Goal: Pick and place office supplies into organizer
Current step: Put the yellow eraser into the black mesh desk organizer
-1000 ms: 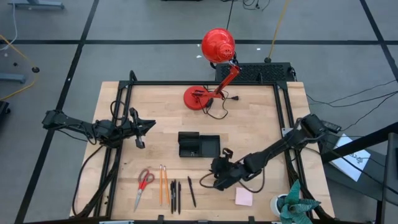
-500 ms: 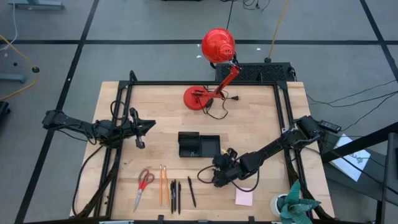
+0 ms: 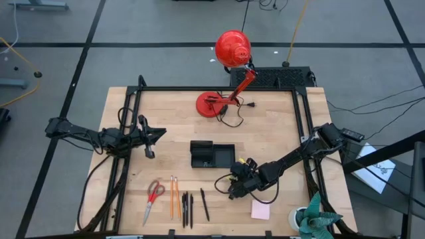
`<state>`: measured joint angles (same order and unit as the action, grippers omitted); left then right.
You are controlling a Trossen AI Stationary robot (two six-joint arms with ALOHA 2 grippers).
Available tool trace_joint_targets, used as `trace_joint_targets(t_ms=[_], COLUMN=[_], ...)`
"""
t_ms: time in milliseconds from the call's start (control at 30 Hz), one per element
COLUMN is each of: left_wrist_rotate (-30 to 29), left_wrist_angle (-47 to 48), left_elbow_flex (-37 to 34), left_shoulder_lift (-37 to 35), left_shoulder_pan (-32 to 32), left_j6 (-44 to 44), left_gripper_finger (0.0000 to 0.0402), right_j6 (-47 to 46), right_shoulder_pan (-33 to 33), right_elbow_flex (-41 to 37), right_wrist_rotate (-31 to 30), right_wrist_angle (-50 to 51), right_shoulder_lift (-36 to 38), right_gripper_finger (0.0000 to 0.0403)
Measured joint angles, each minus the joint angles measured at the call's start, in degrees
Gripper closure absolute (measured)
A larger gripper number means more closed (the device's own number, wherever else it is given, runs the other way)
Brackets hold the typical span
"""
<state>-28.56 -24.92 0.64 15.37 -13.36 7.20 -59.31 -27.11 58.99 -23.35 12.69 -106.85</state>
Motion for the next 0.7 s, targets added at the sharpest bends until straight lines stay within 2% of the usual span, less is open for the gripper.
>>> trace_joint_targets(t_ms=[700], left_wrist_rotate=[0.0], left_wrist_angle=[0.9], left_elbow_flex=[0.0], left_shoulder_lift=[0.0], left_shoulder_pan=[0.0], left_j6=[0.0], left_gripper_finger=[0.036], right_j6=[4.5], right_shoulder_pan=[0.0], right_elbow_flex=[-0.4], right_wrist_rotate=[1.9], right_wrist_angle=[-4.4], right_shoulder_lift=[-0.2], right_gripper_finger=[0.0204])
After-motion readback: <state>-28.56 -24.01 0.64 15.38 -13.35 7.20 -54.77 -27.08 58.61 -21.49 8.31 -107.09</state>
